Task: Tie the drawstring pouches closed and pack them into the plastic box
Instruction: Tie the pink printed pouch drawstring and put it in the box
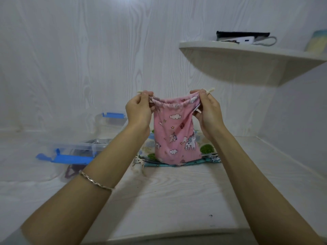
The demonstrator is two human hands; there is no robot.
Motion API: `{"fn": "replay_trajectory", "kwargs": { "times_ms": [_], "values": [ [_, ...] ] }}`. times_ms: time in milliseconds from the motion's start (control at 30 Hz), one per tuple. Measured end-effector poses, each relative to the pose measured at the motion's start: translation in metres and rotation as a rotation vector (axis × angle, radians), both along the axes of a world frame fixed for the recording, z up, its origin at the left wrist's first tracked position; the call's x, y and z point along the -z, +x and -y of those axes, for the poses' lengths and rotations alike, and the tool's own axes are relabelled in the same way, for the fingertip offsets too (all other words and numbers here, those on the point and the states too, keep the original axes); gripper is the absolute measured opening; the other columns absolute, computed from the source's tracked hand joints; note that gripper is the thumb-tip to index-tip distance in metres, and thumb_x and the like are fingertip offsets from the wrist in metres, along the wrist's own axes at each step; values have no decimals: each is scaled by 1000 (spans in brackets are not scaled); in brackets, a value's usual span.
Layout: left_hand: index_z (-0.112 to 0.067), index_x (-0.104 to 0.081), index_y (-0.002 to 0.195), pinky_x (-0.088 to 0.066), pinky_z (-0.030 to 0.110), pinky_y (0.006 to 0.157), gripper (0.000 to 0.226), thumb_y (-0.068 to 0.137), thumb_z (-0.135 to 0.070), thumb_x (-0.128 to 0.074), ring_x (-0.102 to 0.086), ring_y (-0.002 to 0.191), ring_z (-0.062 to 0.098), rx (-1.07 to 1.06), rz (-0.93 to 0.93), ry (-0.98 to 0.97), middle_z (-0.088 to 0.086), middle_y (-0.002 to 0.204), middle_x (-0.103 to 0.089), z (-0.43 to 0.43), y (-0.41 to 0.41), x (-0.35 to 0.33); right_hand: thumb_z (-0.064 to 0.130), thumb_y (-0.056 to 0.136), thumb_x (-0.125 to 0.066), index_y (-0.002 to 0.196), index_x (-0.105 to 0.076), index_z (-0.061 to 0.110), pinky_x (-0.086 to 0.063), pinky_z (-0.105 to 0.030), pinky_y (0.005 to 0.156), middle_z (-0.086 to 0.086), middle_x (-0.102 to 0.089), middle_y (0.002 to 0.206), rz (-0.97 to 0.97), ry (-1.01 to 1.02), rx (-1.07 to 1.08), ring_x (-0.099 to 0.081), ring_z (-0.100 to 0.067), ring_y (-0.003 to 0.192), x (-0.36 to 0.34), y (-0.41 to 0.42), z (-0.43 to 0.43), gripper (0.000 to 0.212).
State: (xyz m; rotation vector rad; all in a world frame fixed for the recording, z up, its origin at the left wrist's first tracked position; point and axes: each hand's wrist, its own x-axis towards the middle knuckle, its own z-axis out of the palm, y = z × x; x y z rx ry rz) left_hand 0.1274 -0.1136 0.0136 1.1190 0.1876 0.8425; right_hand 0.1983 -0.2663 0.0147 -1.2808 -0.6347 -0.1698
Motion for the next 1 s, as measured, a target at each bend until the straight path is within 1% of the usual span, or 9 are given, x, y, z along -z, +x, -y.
{"fn": "replay_trajectory", "kwargs": {
  "times_ms": [233,367,433,533,600,667,800,900,1000],
  "values": [
    [-13,-59,74,-45,18,55,35,102,-24,-43,-51,51,6,-125,20,-107,-1,67,-60,-15,-4,-1,35,105,-33,103,-69,17,-50,-31,87,-1,-72,90,-232,93,-103,-65,-16,92,17,5,-1,40],
    [-11,-46,75,-53,22,59,34,105,-21,-34,-56,57,13,-64,73,-340,4,69,-60,-22,-9,1,32,104,-39,85,-63,12,-48,-31,92,-5,-73,88,-500,370,-229,-64,-18,91,37,13,-2,36],
    [-12,-41,74,-47,20,46,34,105,-21,-32,-42,45,11,-24,109,-400,0,55,-46,-24,-13,-1,32,104,-39,75,-54,13,-48,-35,96,-4,-73,79,-592,508,-284,-70,-19,87,45,18,-1,37],
    [-16,-37,71,-23,18,35,35,104,-23,-31,-22,35,7,-45,85,-352,-8,43,-26,-29,-17,-4,33,104,-38,69,-44,15,-52,-25,62,2,-43,49,-691,614,-317,-57,-11,44,56,24,3,40],
    [-17,-38,70,-17,19,35,35,104,-24,-32,-20,33,6,-81,48,-298,-10,40,-26,-37,-20,-9,35,104,-38,69,-42,16,-32,-19,38,6,-27,44,-673,458,-253,-29,-8,35,65,30,8,40],
    [-17,-41,70,-17,19,36,35,103,-25,-34,-21,34,6,-104,31,-275,-10,42,-28,-42,-23,-12,34,104,-39,70,-41,16,-21,-19,35,8,-23,45,-582,210,-149,-20,-6,37,74,32,11,39],
    [-18,-49,73,-21,19,37,31,102,-24,-40,-27,40,6,-59,-44,-35,-6,52,-35,-29,-25,-3,29,100,-48,70,-58,13,-23,-21,40,7,-30,47,-274,-374,118,-26,-9,41,76,21,2,36],
    [-16,-60,82,-30,16,39,25,99,-26,-47,-41,44,4,268,-200,314,-5,58,-51,-11,-29,3,27,94,-60,72,-71,12,-26,-24,45,4,-35,51,-51,-701,112,-29,-9,43,65,7,-7,29],
    [-9,-69,91,-52,20,60,28,99,-28,-50,-62,66,9,505,-223,443,2,77,-67,2,-29,1,18,90,-66,103,-66,15,-35,-13,45,5,-52,66,27,-839,18,-45,0,48,52,-11,-20,14]
  ]
}}
